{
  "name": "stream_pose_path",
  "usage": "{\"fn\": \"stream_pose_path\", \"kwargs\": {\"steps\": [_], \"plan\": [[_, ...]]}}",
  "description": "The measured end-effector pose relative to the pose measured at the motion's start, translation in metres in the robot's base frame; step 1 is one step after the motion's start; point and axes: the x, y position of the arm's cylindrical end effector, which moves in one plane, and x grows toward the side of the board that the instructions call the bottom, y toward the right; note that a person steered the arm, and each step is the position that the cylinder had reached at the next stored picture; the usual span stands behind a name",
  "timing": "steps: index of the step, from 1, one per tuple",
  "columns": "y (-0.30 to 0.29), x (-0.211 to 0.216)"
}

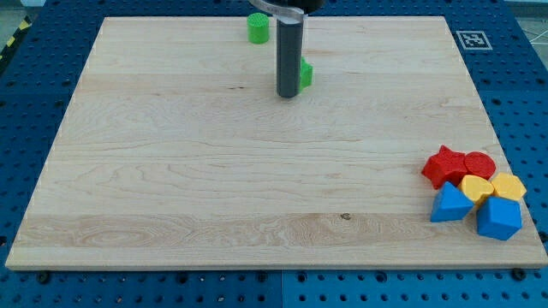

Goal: Push the green star closer to the green circle

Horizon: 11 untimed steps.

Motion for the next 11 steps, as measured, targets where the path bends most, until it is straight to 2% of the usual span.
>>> {"fn": "stream_pose_path", "kwargs": {"steps": [2, 4, 5, 7, 11], "plan": [[0.016, -0.045], [0.037, -0.016], [0.064, -0.030], [0.032, -0.090], [0.010, -0.128]]}}
